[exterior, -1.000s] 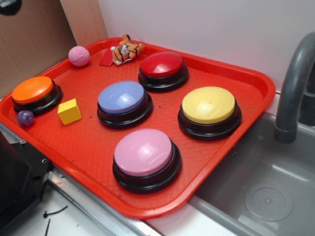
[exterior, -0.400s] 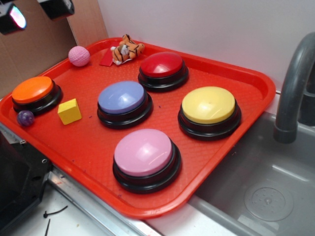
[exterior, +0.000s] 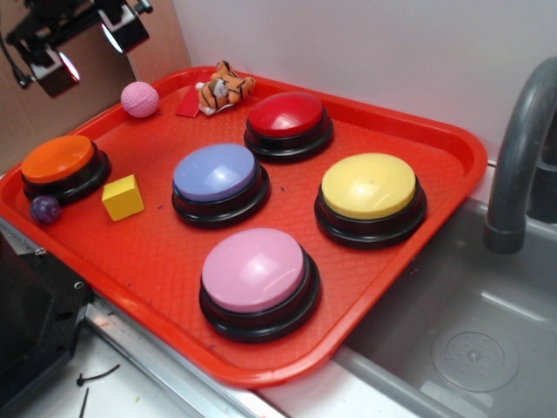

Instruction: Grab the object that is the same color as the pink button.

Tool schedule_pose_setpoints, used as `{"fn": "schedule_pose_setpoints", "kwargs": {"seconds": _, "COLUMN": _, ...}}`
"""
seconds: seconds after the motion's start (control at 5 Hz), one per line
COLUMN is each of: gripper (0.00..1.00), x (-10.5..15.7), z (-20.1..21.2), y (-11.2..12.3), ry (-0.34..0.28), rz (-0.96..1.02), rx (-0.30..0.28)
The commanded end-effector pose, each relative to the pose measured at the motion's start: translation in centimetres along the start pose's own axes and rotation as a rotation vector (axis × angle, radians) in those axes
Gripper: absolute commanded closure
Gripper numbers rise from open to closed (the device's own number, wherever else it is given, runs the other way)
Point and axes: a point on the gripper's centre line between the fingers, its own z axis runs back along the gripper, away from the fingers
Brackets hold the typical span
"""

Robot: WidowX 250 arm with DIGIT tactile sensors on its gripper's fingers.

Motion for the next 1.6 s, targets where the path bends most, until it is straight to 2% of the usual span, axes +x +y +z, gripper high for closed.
{"fn": "schedule_pose_setpoints", "kwargs": {"seconds": 0.0, "gripper": 0.00, "x": 3.4, "z": -3.2, "y": 1.9, "ry": -0.241, "rz": 0.432, "rx": 0.133}}
{"fn": "schedule_pose_setpoints", "kwargs": {"seconds": 0.2, "gripper": 0.00, "x": 4.5, "z": -5.1, "y": 1.1, "ry": -0.270, "rz": 0.450, "rx": 0.127}}
{"fn": "schedule_pose_setpoints", "kwargs": {"seconds": 0.4, "gripper": 0.00, "x": 5.0, "z": -6.0, "y": -0.3, "ry": -0.265, "rz": 0.415, "rx": 0.109}}
{"fn": "schedule_pose_setpoints", "kwargs": {"seconds": 0.8, "gripper": 0.00, "x": 5.8, "z": -7.9, "y": -1.4, "ry": -0.273, "rz": 0.357, "rx": 0.107}}
{"fn": "schedule_pose_setpoints", "kwargs": {"seconds": 1.0, "gripper": 0.98, "x": 5.6, "z": -9.0, "y": -1.5, "ry": -0.257, "rz": 0.319, "rx": 0.091}}
{"fn": "schedule_pose_setpoints", "kwargs": {"seconds": 1.2, "gripper": 1.00, "x": 5.4, "z": -9.1, "y": -1.5, "ry": -0.230, "rz": 0.313, "rx": 0.072}}
{"fn": "schedule_pose_setpoints", "kwargs": {"seconds": 1.4, "gripper": 1.00, "x": 5.0, "z": -8.7, "y": -1.7, "ry": -0.232, "rz": 0.224, "rx": 0.087}}
